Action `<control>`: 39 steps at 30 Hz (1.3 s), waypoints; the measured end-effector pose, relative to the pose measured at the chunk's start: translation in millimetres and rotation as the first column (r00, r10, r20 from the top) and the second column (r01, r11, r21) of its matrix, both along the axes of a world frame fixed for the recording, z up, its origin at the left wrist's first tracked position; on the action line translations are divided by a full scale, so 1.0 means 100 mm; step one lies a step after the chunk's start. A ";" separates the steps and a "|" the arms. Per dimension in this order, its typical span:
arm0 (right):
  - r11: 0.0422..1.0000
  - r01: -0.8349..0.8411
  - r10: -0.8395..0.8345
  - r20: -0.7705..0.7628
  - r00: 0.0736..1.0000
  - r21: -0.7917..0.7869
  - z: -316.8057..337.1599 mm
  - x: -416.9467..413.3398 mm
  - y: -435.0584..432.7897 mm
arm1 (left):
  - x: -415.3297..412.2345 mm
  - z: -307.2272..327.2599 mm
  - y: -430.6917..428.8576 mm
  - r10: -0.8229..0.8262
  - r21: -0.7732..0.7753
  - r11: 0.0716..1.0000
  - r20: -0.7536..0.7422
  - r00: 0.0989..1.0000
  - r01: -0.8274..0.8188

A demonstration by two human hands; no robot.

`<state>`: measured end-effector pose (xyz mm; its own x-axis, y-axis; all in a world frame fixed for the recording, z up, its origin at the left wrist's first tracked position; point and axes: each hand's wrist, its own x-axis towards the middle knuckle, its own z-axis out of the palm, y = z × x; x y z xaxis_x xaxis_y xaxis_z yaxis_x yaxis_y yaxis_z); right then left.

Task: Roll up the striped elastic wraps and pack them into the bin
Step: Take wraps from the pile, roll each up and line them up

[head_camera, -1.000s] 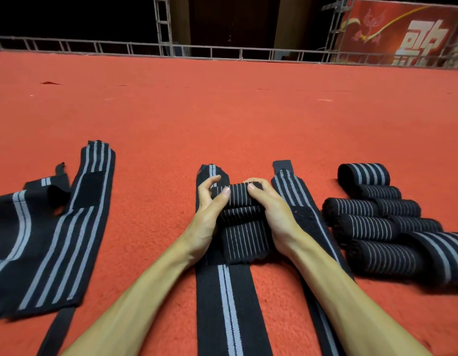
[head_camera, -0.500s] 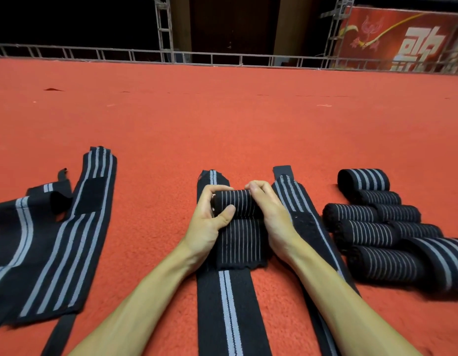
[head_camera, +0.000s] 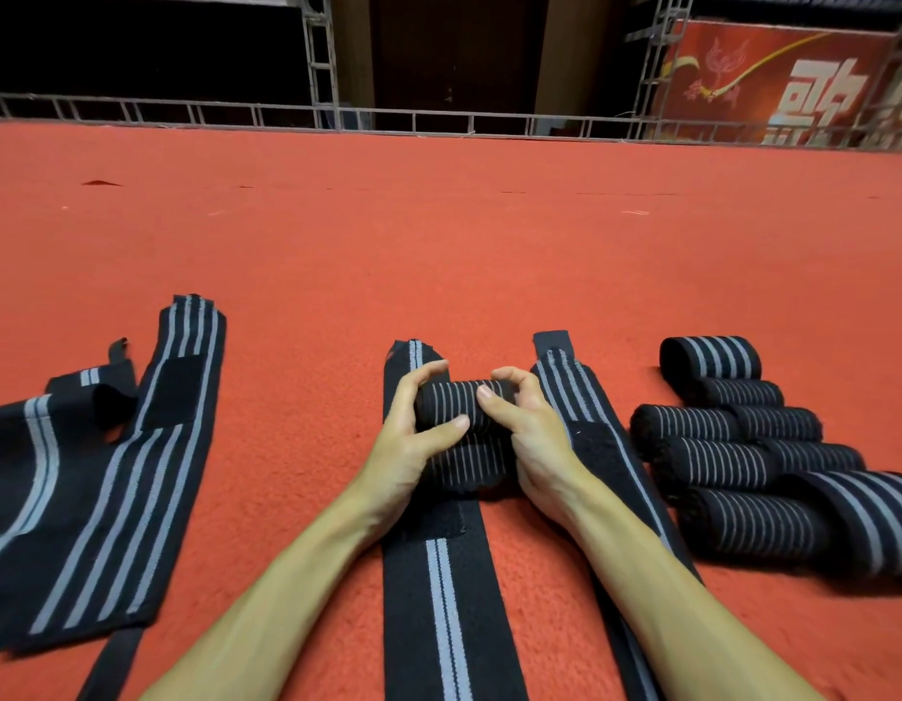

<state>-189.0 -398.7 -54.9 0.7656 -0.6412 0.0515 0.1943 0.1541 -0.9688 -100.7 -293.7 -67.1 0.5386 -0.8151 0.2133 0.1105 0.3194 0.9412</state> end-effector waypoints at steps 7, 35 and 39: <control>0.982 -0.180 0.164 0.209 0.964 0.057 0.01 -0.03 -0.04 | 0.00 0.06 0.00 0.131 -0.006 0.991 -0.177 0.975 -0.134; 0.850 0.115 -0.257 -0.214 0.942 -0.513 0.63 -0.77 -1.05 | -0.30 0.60 -0.86 0.136 0.234 0.953 0.235 0.962 -0.192; 0.684 0.002 -0.393 -0.365 0.844 -0.730 0.71 -1.13 -1.45 | -0.49 0.52 -1.32 0.053 0.289 0.947 0.288 0.956 -0.140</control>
